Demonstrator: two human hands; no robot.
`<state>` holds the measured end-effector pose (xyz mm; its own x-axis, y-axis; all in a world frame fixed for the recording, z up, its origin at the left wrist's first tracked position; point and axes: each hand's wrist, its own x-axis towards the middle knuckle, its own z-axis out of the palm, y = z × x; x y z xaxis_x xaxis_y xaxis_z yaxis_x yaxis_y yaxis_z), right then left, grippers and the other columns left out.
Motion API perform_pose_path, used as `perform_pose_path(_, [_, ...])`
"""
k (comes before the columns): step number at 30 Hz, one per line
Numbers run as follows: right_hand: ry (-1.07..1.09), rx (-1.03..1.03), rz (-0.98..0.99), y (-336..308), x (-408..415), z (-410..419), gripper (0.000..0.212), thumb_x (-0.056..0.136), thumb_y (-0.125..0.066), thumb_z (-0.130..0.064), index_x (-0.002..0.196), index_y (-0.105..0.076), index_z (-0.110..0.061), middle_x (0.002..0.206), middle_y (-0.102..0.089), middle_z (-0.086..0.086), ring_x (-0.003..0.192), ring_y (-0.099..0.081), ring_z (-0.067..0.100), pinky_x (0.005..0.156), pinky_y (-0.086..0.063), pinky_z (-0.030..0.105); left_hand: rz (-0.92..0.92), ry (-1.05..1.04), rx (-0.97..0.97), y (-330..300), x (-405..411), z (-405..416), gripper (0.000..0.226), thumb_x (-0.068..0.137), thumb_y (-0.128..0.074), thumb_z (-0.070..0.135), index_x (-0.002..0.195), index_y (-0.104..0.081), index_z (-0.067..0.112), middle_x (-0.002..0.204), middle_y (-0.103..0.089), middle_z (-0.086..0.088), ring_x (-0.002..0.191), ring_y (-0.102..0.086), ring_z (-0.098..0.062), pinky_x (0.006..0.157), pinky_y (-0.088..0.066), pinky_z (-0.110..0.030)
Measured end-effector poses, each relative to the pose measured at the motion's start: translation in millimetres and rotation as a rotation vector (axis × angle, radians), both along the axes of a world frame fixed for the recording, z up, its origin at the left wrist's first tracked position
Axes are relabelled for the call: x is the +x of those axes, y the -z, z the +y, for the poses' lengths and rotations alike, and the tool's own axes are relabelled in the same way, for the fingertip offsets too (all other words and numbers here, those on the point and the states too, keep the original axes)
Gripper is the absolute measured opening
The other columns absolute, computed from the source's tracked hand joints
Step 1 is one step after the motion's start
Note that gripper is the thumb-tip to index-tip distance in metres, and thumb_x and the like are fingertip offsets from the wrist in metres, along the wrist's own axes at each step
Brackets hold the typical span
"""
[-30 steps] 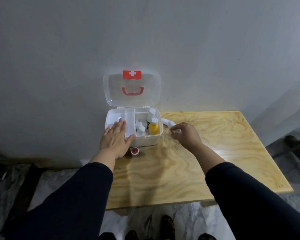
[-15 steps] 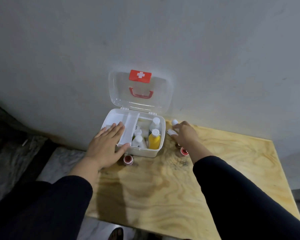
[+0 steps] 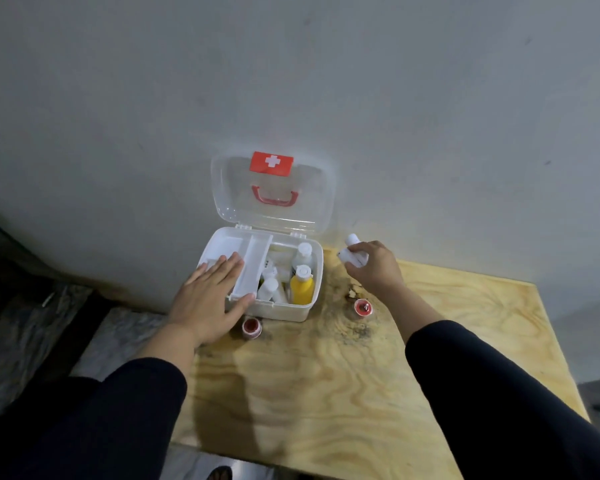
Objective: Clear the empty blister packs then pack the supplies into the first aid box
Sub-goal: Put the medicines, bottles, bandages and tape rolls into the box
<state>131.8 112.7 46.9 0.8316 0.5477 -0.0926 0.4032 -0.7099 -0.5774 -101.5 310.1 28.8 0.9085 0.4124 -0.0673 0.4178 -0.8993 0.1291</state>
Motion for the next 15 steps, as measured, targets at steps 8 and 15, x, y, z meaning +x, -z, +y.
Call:
perform_pose_path(8, [0.009, 0.075, -0.107, -61.7, -49.5, 11.2, 0.036, 0.081, -0.067, -0.026, 0.116, -0.065, -0.018, 0.12, -0.06, 0.008, 0.104, -0.059, 0.025, 0.085, -0.048, 0.033, 0.045, 0.013, -0.065, -8.4, 0.8, -2.1, 0.076, 0.094, -0.015, 0.063, 0.155, -0.003, 0.019, 0.163, 0.003, 0.004, 0.15, 0.004, -0.012, 0.123, 0.002, -0.035])
perform_pose_path(15, [-0.092, 0.042, -0.225, -84.8, -108.2, 60.2, 0.033, 0.079, -0.067, -0.032, 0.11, -0.068, -0.021, 0.114, -0.062, 0.003, 0.097, -0.063, 0.022, 0.079, -0.048, 0.029, -0.091, -0.067, -0.168, -25.6, -8.3, 23.3, 0.097, 0.087, -0.043, 0.067, 0.154, 0.0, 0.012, 0.164, 0.005, -0.002, 0.151, 0.0, -0.02, 0.123, -0.003, -0.041])
